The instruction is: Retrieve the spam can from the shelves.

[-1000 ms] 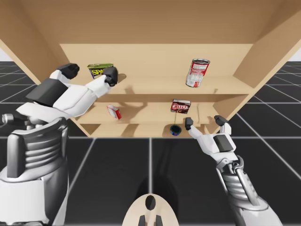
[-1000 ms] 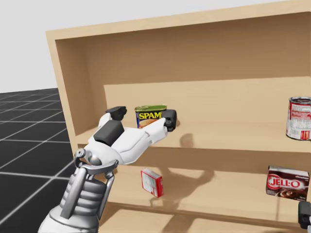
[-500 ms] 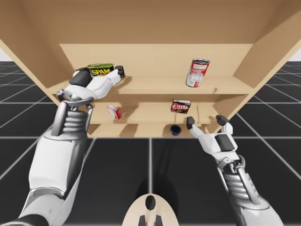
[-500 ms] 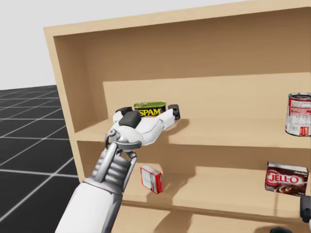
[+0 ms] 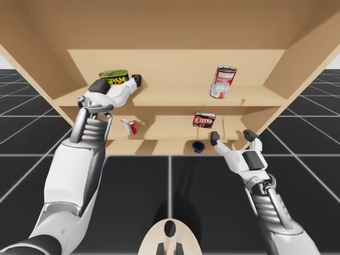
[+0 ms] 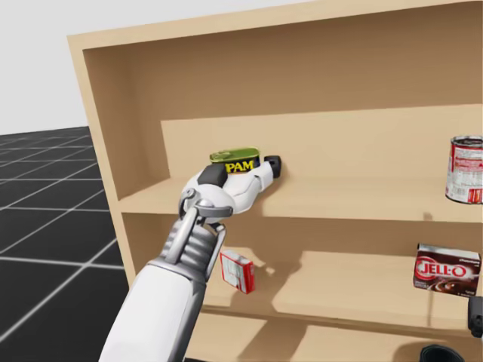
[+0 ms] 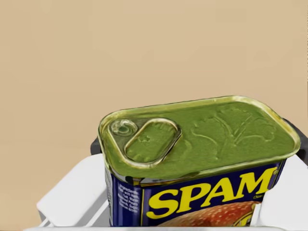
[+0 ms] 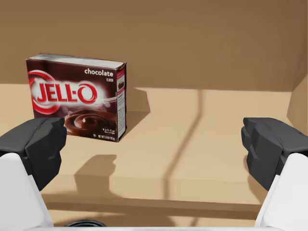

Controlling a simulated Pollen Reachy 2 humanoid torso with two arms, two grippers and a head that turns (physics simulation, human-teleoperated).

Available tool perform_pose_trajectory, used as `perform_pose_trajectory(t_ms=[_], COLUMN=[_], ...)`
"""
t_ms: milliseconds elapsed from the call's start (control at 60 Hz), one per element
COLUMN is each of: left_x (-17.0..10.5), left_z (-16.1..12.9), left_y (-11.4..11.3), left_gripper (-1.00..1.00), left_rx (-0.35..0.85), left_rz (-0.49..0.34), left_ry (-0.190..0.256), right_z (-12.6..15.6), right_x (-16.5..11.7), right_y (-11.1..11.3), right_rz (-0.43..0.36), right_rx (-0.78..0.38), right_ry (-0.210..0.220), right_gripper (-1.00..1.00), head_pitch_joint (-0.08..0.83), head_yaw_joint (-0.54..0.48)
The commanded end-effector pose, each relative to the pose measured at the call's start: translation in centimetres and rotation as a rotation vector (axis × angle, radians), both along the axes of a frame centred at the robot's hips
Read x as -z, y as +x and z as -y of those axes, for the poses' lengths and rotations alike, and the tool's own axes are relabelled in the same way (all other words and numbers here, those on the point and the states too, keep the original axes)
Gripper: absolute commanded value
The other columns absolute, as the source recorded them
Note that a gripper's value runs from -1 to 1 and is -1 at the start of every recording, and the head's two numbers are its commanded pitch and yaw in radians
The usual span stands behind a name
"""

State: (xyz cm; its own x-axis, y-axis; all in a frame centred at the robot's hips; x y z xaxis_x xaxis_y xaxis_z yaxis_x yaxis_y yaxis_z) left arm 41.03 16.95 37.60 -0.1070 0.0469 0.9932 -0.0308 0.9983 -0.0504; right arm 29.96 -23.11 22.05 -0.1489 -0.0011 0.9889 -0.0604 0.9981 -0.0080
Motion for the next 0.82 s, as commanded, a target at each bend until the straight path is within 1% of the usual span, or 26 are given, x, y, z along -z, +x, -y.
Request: perform_pose_trajectory(t_ms=[17, 100, 200, 350, 533, 667, 733, 817], left_x=[-0.2, -1.1, -2.0, -3.1, -5.3, -6.3, -6.4, -5.7], left_z=[0.4, 0.4, 0.3, 0.4, 0.4, 0.4, 0.2, -0.1], left_y=[-0.5, -1.1, -1.7, -3.4, -6.5, -8.5, -9.6, -11.4], left_gripper=[1.00, 1.00, 1.00, 1.00, 1.00, 1.00, 1.00, 1.00], left_rx=[-0.030, -0.030, -0.028, -0.021, -0.017, -0.007, 0.003, 0.015], left_rz=[-0.102, -0.067, -0.040, 0.005, 0.095, 0.135, 0.142, 0.141], left_ry=[-0.004, 0.009, 0.010, 0.014, 0.025, 0.028, 0.027, 0.033], right_z=[-0.3, -0.3, -0.3, -0.3, -0.4, -0.4, -0.4, -0.4], right_x=[0.2, 0.2, 0.3, 0.3, 0.2, 0.1, 0.1, 0.0], right_y=[0.0, 0.1, 0.1, 0.1, 0.0, 0.0, -0.1, -0.1], right_rz=[-0.007, -0.007, -0.008, -0.009, -0.007, -0.004, -0.003, -0.001], right_rx=[-0.003, -0.004, -0.004, -0.006, -0.006, -0.005, -0.005, -0.005], right_ry=[0.015, 0.016, 0.016, 0.018, 0.020, 0.022, 0.023, 0.024], right_gripper=[-1.00, -1.00, -1.00, -1.00, -1.00, -1.00, -1.00, -1.00], head_pitch_joint=[0.190, 0.191, 0.191, 0.192, 0.192, 0.192, 0.192, 0.194], head_yaw_joint=[0.28, 0.28, 0.28, 0.28, 0.28, 0.29, 0.28, 0.28])
